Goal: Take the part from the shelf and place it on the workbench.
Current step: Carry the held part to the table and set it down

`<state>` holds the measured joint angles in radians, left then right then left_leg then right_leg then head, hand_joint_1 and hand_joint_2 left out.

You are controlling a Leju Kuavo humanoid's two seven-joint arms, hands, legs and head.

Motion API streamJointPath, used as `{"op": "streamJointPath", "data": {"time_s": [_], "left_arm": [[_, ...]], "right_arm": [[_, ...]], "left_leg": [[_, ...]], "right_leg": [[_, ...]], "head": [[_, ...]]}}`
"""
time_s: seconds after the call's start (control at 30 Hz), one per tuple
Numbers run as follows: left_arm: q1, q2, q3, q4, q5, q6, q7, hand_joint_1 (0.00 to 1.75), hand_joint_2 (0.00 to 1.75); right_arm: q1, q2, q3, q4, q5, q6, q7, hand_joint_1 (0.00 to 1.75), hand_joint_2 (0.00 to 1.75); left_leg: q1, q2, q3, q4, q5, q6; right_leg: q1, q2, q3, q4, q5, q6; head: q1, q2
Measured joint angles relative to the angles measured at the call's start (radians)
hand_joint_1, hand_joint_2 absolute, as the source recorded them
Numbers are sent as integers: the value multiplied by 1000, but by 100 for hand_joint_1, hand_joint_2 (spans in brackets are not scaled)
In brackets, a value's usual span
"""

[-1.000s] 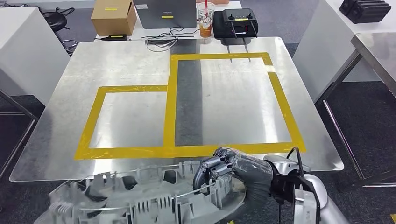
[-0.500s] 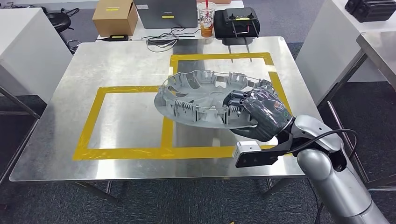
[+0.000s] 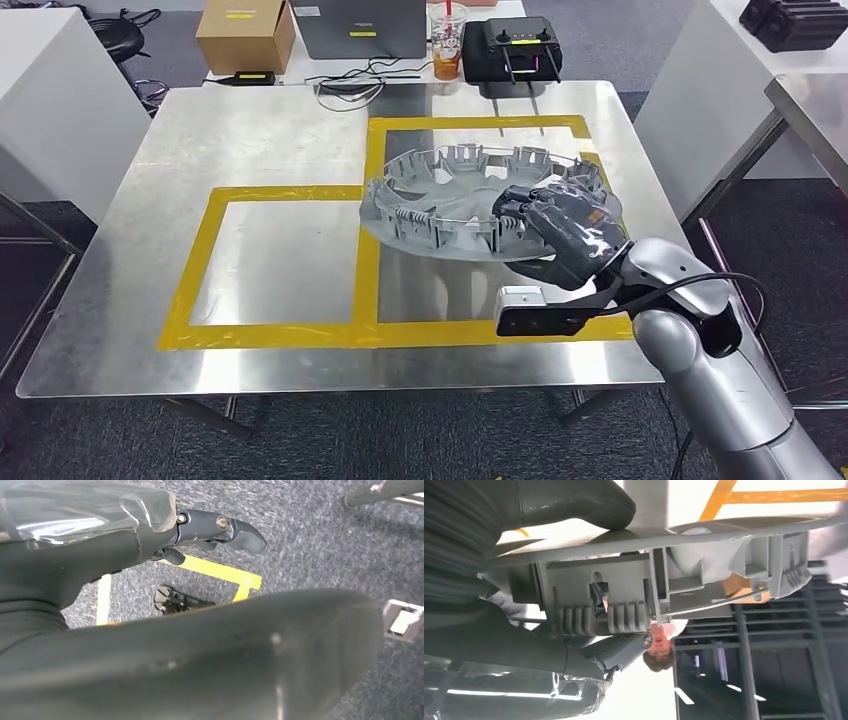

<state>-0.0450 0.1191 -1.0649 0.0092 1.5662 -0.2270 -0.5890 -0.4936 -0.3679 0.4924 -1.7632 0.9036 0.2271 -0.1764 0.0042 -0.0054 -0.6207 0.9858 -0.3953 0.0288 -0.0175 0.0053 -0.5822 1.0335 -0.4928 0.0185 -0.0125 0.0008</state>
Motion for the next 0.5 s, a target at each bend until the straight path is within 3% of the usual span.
{"op": "streamJointPath", "data": {"time_s": [0.1,0.17,0.2,0.27,0.3,0.37,0.43,0.5], "left_arm": [[-3,-1,-2,0,0,-18,0,0,0],[-4,-1,-6,0,0,-30,1,0,0],[-4,-1,-9,0,0,-34,1,0,0],[-4,0,-13,0,0,-41,3,0,0],[-5,1,-16,0,0,-44,3,0,0],[-6,5,-23,0,0,-52,4,0,0],[-5,10,-30,0,0,-61,4,0,0],[-5,15,-37,0,0,-75,4,0,0]], "right_arm": [[-12,-9,9,61,33,33,5,150,175],[-15,-14,18,124,49,53,6,150,175],[-19,-18,25,160,58,59,4,150,175],[-41,-22,43,239,79,62,-4,150,175],[-59,-22,55,285,91,60,-10,150,175],[-100,-21,81,384,115,55,-25,150,175],[-142,-18,113,487,131,52,-45,150,175],[-191,-7,149,590,138,49,-76,150,175]], "left_leg": [[-1,-1,7,-10,3,9],[-2,-2,8,-8,1,10],[-1,-3,8,-7,1,10],[-1,-5,7,1,-3,4],[-4,-6,4,9,-8,-1],[-8,-6,-2,20,-14,-10],[-6,-5,-4,22,-16,-18],[-2,-3,-16,47,-32,-28]], "right_leg": [[0,-1,-93,177,-65,-6],[-1,-1,-144,257,-78,1],[-2,-1,-141,239,-62,10],[-7,-3,-86,107,-2,26],[-8,-3,-56,42,25,27],[-6,-3,-27,-18,47,14],[-4,-2,-26,-18,51,-4],[-7,-2,-24,-20,54,-14]], "head": [[2,0],[2,0],[2,0],[2,0],[2,0],[2,0],[1,0],[0,0]]}}
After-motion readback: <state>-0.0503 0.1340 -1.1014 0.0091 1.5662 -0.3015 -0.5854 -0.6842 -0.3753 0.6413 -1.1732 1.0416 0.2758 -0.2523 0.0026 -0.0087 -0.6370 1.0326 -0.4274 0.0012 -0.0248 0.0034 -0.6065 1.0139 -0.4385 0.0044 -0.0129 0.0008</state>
